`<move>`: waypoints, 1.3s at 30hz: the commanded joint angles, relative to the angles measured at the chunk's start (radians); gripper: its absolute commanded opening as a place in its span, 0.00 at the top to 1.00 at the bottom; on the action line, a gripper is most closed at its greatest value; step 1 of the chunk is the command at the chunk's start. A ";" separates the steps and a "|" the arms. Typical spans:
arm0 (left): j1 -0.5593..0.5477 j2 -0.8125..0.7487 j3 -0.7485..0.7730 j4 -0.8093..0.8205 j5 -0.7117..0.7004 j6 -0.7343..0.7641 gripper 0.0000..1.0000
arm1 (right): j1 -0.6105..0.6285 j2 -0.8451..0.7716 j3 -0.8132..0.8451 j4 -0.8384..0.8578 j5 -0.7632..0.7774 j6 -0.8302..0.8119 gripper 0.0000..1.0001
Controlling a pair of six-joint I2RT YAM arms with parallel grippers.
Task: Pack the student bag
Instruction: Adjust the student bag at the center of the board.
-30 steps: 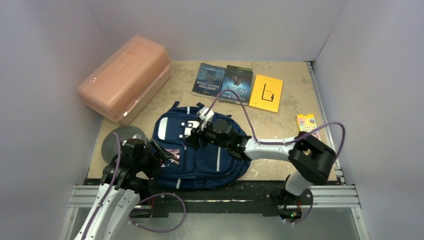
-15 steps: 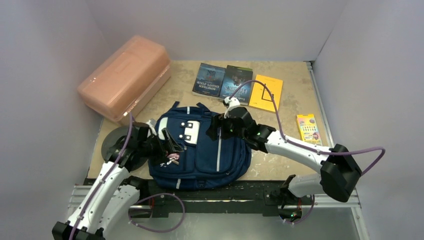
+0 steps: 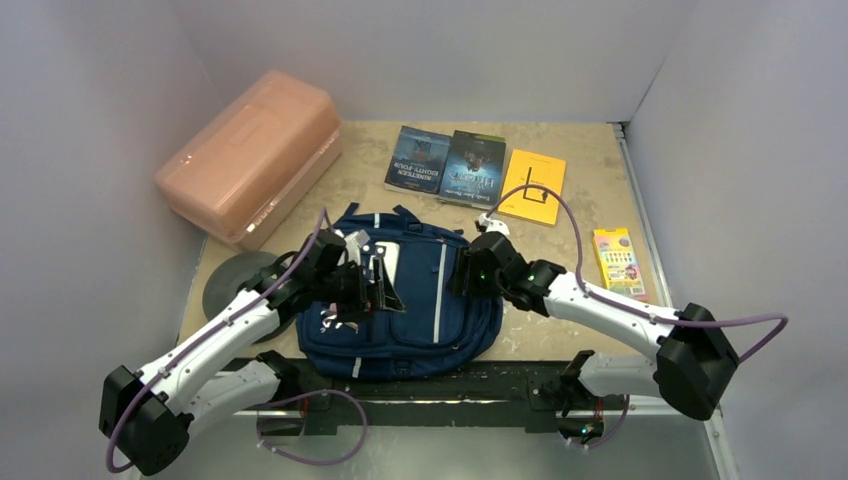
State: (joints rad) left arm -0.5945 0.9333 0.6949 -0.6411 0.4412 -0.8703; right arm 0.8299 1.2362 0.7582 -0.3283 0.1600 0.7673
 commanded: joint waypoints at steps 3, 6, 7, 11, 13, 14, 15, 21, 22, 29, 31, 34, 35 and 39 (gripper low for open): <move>-0.036 0.036 0.057 0.065 -0.004 0.031 0.12 | -0.002 -0.015 -0.060 0.071 -0.075 0.052 0.47; -0.039 0.033 0.064 0.059 -0.011 0.030 0.12 | -0.002 0.020 -0.046 0.116 -0.071 0.040 0.48; -0.039 0.034 0.068 0.054 -0.013 0.030 0.12 | -0.002 0.037 -0.039 0.125 -0.074 0.032 0.52; -0.053 0.022 0.083 0.039 -0.034 0.028 0.12 | -0.002 0.062 -0.032 0.210 -0.157 -0.002 0.89; -0.063 0.004 0.078 0.049 -0.060 0.011 0.12 | -0.002 0.039 -0.023 0.223 -0.193 -0.001 0.97; -0.068 -0.006 0.071 0.065 -0.070 0.001 0.12 | -0.002 0.020 -0.017 0.228 -0.214 0.005 0.99; -0.071 -0.012 0.063 0.091 -0.078 -0.011 0.12 | -0.002 0.004 -0.013 0.233 -0.232 0.014 1.00; -0.141 0.065 0.132 0.208 -0.133 -0.028 0.12 | -0.002 -0.074 -0.002 0.265 -0.321 0.036 1.00; -0.160 0.096 0.166 0.202 -0.159 -0.018 0.12 | -0.002 -0.082 -0.004 0.282 -0.335 0.039 1.00; -0.247 0.203 0.292 0.158 -0.395 -0.037 0.16 | -0.002 -0.110 -0.032 0.338 -0.380 -0.026 1.00; -0.246 0.223 0.325 0.107 -0.436 -0.066 0.14 | -0.003 -0.108 -0.034 0.276 -0.340 -0.076 0.89; -0.245 0.296 0.416 -0.036 -0.529 -0.115 0.14 | -0.014 -0.119 -0.023 0.197 -0.238 -0.162 0.70; -0.245 0.311 0.430 -0.070 -0.557 -0.138 0.16 | -0.023 -0.116 -0.011 0.175 -0.214 -0.179 0.68; -0.215 0.292 0.346 -0.034 -0.557 -0.201 0.18 | -0.095 -0.083 0.041 0.138 -0.202 -0.247 0.62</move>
State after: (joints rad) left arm -0.8360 1.2419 1.0801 -0.6315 -0.0448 -0.9890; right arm 0.7956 1.1507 0.7132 -0.1722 -0.0917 0.6273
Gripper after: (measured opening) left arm 0.823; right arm 0.343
